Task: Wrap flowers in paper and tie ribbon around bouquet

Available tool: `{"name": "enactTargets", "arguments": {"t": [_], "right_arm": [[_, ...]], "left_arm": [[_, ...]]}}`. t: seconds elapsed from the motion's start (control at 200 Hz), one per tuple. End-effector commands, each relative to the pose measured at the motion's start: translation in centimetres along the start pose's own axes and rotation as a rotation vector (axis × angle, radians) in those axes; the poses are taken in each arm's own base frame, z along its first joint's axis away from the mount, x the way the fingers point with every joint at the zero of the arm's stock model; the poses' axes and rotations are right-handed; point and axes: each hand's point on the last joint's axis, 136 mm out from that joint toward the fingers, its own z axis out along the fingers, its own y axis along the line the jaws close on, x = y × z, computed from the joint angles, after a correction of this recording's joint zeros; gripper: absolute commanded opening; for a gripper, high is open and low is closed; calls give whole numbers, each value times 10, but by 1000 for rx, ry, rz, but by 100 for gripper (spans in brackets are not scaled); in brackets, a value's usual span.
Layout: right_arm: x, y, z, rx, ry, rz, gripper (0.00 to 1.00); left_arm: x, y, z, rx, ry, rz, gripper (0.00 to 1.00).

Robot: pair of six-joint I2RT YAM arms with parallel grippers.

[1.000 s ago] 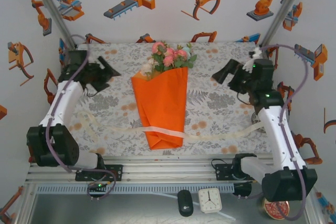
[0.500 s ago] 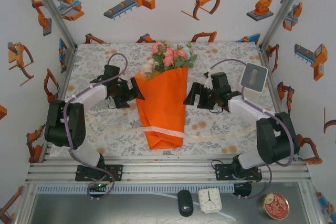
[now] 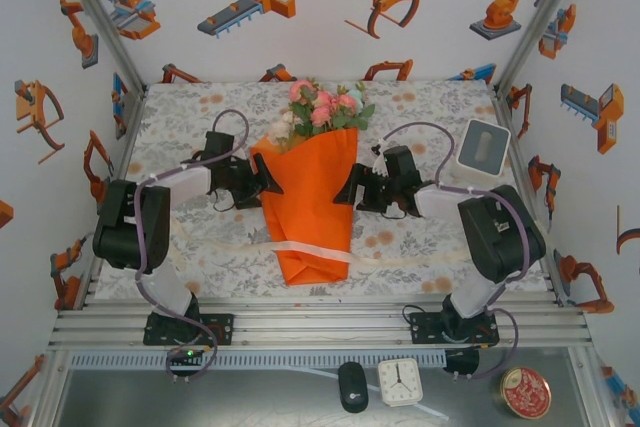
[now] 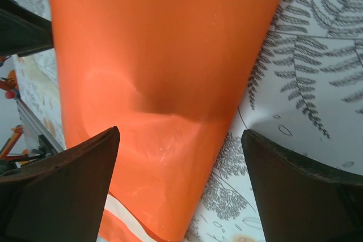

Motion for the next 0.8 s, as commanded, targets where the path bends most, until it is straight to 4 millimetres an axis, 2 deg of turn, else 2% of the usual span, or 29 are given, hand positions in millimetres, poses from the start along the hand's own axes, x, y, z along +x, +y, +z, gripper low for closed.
{"name": "enactTargets", "arguments": {"t": [0.0,0.195,0.36,0.526,0.711,0.791], "right_arm": [[16,-14,10,12,16,47,75],[20,-17,17,-4,14,73,58],[5,-17,22,18,-14,49,41],[-25,-11,36,34,-51,-16,22],[-65,-11,48,107,-85,-132,3],[-82,-7,52,119,-111,-177,2]], "left_arm": [[13,5,13,37,32,-45,65],[8,-1,23,90,21,-59,49],[-11,-12,24,124,-25,-56,31],[-47,-35,30,184,-89,-11,0],[-84,-44,32,198,-193,48,0],[-97,-51,29,221,-239,85,0]]}}
